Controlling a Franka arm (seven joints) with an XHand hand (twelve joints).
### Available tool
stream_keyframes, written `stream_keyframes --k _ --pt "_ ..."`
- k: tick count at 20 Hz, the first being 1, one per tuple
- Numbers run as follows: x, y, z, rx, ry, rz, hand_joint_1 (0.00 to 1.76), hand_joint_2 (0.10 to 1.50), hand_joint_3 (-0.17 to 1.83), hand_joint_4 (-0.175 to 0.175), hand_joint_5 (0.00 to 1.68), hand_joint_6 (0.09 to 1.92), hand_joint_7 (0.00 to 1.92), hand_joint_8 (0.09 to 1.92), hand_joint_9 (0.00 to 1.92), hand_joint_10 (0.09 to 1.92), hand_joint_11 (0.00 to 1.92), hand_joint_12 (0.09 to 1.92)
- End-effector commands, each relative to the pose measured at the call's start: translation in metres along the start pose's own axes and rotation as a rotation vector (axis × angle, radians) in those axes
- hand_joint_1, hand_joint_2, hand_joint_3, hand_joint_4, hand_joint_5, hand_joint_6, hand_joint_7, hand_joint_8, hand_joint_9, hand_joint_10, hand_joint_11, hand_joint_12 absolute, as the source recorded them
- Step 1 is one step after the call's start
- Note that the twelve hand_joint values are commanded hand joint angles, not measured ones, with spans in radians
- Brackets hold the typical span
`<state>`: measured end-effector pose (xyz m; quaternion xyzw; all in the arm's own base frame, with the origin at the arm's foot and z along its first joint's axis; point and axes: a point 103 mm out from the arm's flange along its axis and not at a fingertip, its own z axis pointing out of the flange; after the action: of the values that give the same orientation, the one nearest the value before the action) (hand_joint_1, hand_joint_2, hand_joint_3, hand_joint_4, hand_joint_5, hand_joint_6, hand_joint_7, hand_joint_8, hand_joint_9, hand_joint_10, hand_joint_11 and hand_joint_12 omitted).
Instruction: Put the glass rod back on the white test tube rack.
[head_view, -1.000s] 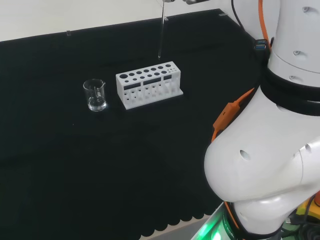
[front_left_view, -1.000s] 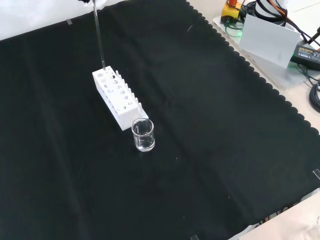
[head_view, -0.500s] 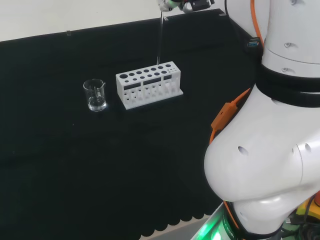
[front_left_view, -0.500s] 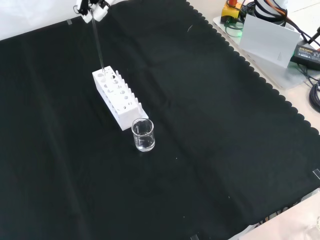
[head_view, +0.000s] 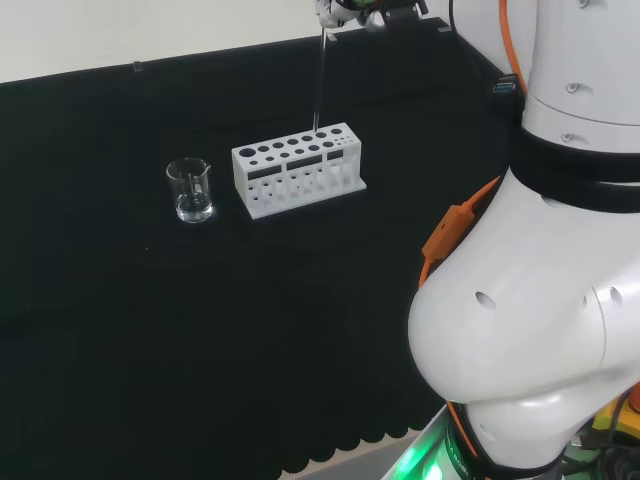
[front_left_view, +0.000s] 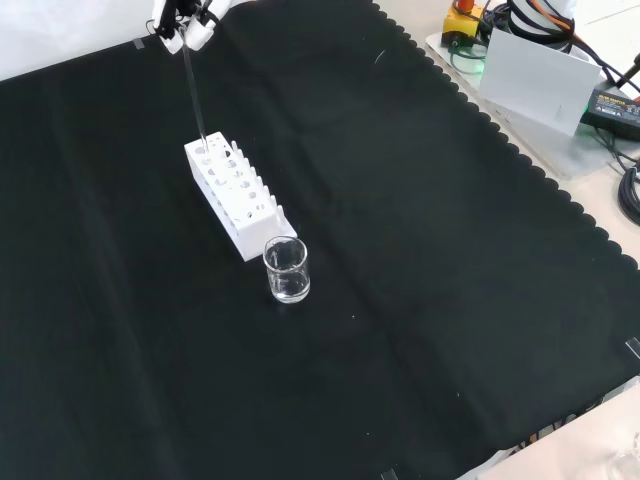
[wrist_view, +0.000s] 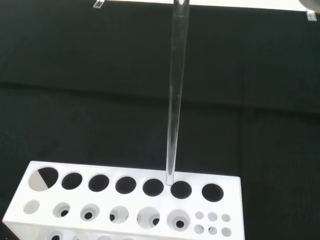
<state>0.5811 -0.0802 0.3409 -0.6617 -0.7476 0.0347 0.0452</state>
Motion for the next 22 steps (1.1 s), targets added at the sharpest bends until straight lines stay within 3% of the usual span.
stream_keyframes --k 1,22 --pt "-0.0029 -0.0008 0.0001 -0.004 0.003 -0.001 1.18 1.15 -0.17 -0.175 1.09 0.87 1.56 0.72 1.75 0.56 1.70 0.93" --pt "-0.0048 -0.0010 0.0043 0.010 -0.004 0.008 1.18 1.15 -0.17 -0.175 1.10 0.87 1.56 0.72 1.75 0.56 1.69 0.93"
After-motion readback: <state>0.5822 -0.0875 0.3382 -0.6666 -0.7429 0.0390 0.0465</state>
